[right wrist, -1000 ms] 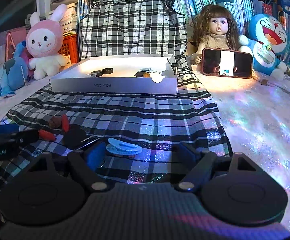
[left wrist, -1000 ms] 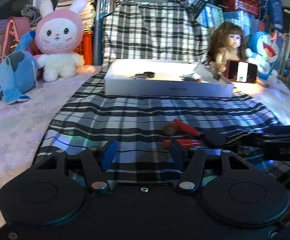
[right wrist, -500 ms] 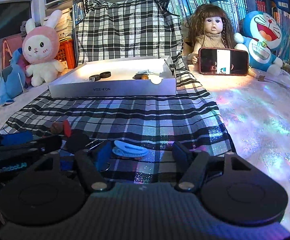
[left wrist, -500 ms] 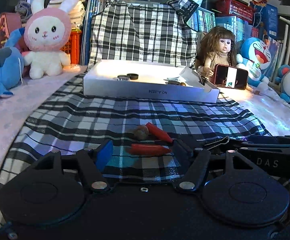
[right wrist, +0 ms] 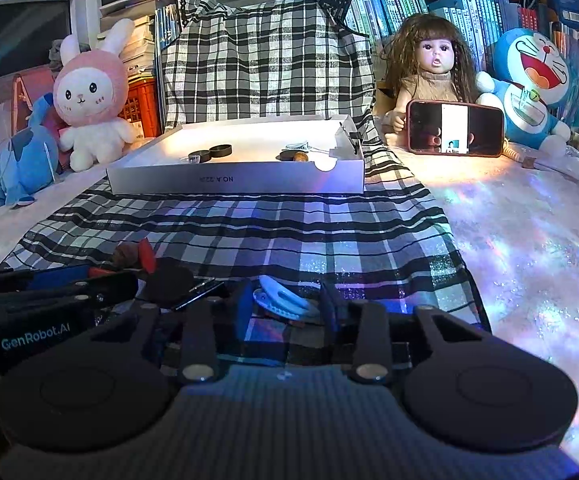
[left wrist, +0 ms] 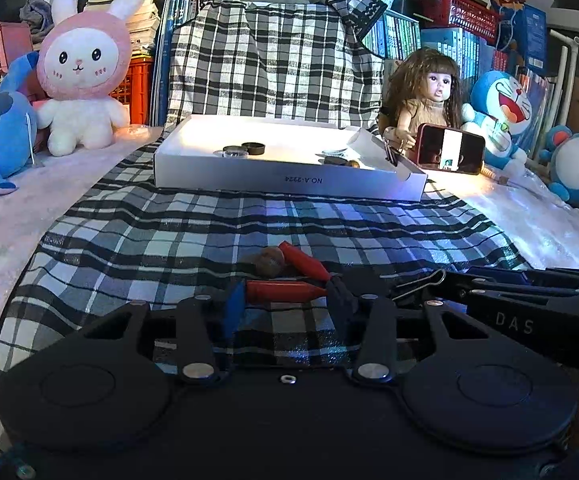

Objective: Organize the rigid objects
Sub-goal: 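Grasp the white-blue clip with the right tool while the left tool grasps the pliers' red handle, then carry the clip with the right tool while the left tool carries the pliers over the box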

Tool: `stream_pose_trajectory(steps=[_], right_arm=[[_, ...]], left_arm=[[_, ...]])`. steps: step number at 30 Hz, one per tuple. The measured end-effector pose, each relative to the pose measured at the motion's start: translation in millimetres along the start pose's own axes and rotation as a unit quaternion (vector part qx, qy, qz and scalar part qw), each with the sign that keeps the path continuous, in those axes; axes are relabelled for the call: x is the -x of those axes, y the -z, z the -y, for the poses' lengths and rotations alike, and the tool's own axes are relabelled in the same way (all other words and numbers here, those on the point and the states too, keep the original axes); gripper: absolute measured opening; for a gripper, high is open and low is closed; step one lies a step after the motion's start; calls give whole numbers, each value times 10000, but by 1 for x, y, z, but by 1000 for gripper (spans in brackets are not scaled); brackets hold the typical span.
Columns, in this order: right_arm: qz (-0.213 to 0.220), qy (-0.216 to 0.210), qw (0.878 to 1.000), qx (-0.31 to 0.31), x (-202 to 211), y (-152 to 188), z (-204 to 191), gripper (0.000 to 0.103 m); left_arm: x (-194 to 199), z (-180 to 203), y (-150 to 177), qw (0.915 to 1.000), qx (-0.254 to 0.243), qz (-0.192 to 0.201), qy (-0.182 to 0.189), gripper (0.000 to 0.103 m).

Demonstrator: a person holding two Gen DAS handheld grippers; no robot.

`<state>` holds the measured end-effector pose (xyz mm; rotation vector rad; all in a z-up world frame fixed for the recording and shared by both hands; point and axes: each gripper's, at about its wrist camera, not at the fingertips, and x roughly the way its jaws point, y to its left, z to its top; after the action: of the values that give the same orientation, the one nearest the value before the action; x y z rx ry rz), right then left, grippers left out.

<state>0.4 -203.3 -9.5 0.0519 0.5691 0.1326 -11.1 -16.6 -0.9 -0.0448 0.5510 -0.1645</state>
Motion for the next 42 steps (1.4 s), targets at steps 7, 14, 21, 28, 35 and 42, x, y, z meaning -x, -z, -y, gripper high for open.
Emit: stream_pose_trajectory(steps=[7,14,21,28,35,42], right_arm=[[108,2,9999,71,2,-7,-1,42],[272,-9,9994,197,2,-21,-4,42],[398,-39,9987,318,-3,-35,-6,42],[395,-104,9987,290,-17,-51,-3,42],[311,-215,9990,241,-35,-73,0,42],[300,-126,9985,446,-67,-107,3,42]], left_arm=[[4,-1,-11,10000,-20,61,-51,42],[0,-4,-22,9999,-25,17,-129,42],[-8,-8,-36,9999,-61,-10,-145,42],[-20,-16,-54,9998,-70,13,-165,42],[-37,-27,-81,9999,22,42,-164,42],[-73,-42,-124,9998,164,83,-90,42]])
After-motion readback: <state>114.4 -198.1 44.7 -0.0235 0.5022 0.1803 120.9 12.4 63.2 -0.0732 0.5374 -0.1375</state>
